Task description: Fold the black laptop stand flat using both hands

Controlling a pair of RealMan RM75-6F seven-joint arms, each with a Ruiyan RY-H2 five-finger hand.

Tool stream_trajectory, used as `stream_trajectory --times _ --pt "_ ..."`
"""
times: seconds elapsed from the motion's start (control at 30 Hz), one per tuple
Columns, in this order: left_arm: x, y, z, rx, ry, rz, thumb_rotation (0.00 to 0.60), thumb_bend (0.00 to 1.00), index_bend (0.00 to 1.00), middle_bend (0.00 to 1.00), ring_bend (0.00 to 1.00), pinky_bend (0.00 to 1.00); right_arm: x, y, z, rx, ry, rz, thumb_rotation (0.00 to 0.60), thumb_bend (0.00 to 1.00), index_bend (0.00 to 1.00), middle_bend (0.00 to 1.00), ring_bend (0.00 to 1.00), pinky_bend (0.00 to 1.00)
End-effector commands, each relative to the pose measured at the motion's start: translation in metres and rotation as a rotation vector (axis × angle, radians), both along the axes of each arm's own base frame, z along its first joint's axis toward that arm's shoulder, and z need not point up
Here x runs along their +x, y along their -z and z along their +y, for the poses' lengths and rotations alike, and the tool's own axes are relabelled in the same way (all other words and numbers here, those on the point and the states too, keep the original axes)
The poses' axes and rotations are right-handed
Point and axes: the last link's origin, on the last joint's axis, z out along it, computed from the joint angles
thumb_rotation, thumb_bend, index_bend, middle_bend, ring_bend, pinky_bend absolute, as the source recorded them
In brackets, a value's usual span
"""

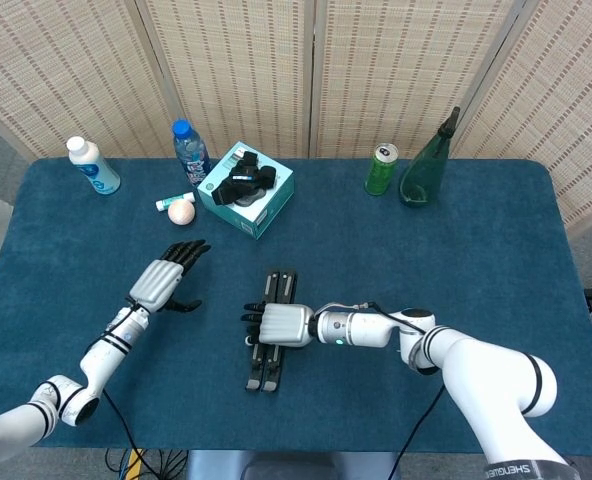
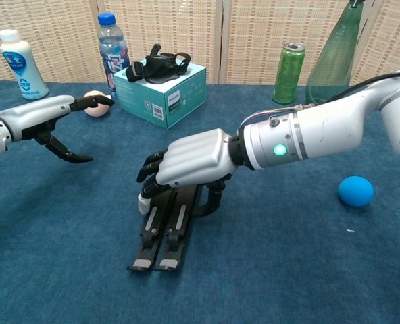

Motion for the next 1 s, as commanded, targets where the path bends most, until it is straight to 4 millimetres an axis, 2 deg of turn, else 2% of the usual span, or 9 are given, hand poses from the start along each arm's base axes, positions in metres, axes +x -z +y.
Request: stream_trajectory --times 0.03,0.27,0.33,0.4,0.5,0.6,0.73,0.83,1.0 --pt "0.0 0.0 0.0 0.0 0.001 -0.001 0.6 0.19 0.0 0.0 0.0 0.0 0.0 -0.001 0.0 -0.001 0.001 -0.014 0.6 0.34 0.27 0.49 0.1 0.0" --pt "0.002 0.002 0.0 -0.003 0.007 -0.002 0.6 0.19 0.0 0.0 0.0 0.0 -0.002 -0.003 -0.001 -0.005 0.001 -0.033 0.6 0.35 0.29 0.51 0.12 0.0" --pt "0.003 0.002 0.0 -0.002 0.008 -0.003 0.6 0.19 0.0 0.0 0.0 0.0 -0.002 -0.004 -0.001 -0.006 0.0 -0.031 0.6 0.35 0.29 0.48 0.12 0.0" --pt "0.003 0.001 0.0 -0.001 0.011 -0.002 0.6 0.19 0.0 0.0 0.0 0.0 -0.002 -0.005 -0.002 -0.011 0.003 -0.029 0.6 0.35 0.23 0.38 0.1 0.0" --pt "0.004 0.001 0.0 0.0 0.012 -0.002 0.6 0.19 0.0 0.0 0.0 0.0 -0.003 -0.008 -0.003 -0.026 0.006 -0.018 0.6 0.33 0.04 0.18 0.01 0.0" --pt "0.005 0.0 0.0 0.002 0.014 -0.001 0.6 0.19 0.0 0.0 0.0 0.0 -0.003 -0.012 -0.001 -0.038 0.009 -0.025 0.6 0.24 0.0 0.01 0.0 0.0" --pt "0.007 -0.001 0.001 0.004 0.02 -0.003 0.6 0.19 0.0 0.0 0.0 0.0 0.0 -0.019 0.002 -0.06 0.02 -0.054 0.6 0.11 0.0 0.0 0.0 0.0" --pt "0.009 -0.002 0.001 0.007 0.027 -0.002 0.6 0.19 0.0 0.0 0.0 0.0 0.001 -0.028 0.002 -0.086 0.024 -0.08 0.6 0.09 0.0 0.0 0.0 0.0" --pt "0.009 -0.01 0.003 0.027 0.03 -0.002 0.6 0.19 0.0 0.0 0.0 0.0 0.0 -0.055 -0.003 -0.159 0.074 -0.151 0.6 0.08 0.0 0.0 0.0 0.0"
